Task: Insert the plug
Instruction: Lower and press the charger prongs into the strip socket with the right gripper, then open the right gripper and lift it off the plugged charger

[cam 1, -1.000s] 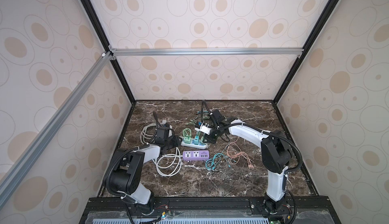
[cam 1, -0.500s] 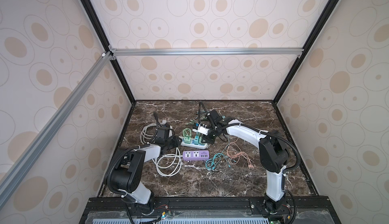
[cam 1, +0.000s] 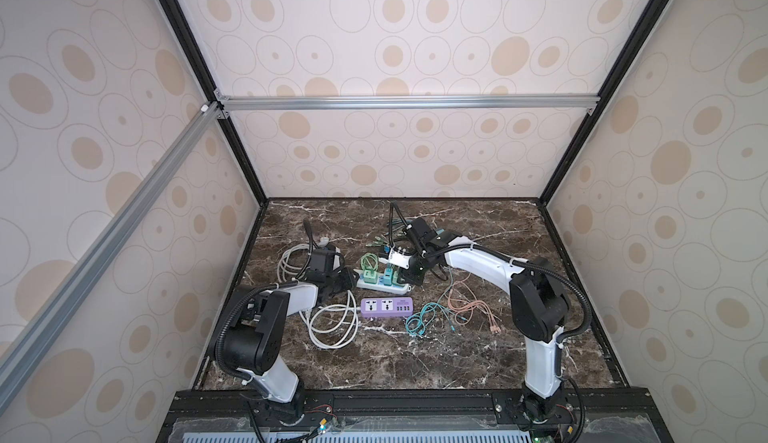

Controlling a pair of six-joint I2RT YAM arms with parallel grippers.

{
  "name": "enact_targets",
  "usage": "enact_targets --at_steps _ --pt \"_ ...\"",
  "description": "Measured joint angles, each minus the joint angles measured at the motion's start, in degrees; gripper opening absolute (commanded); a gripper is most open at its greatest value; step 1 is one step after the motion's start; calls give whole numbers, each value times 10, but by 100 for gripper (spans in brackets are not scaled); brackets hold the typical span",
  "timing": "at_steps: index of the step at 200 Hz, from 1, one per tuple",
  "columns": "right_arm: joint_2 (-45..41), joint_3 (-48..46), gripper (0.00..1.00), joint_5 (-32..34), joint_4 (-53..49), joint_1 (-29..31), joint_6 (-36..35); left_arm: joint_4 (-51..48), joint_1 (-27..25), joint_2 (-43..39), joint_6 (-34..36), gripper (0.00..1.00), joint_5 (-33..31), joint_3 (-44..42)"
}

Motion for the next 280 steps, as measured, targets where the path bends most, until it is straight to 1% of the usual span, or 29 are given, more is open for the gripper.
enact_targets --at_steps 61,242,254,274,280 --pt "0 2 0 14 -2 6 -7 0 1 0 1 41 0 1" --pt "8 -16 0 12 26 6 -4 -1 3 0 3 42 4 1" --pt "7 -17 3 12 28 6 -2 -4 4 -5 3 43 4 1" --pt "4 -21 14 12 31 6 3 -11 5 -20 4 46 4 1" --pt "3 -21 18 12 31 6 6 -13 5 -27 5 46 4 1"
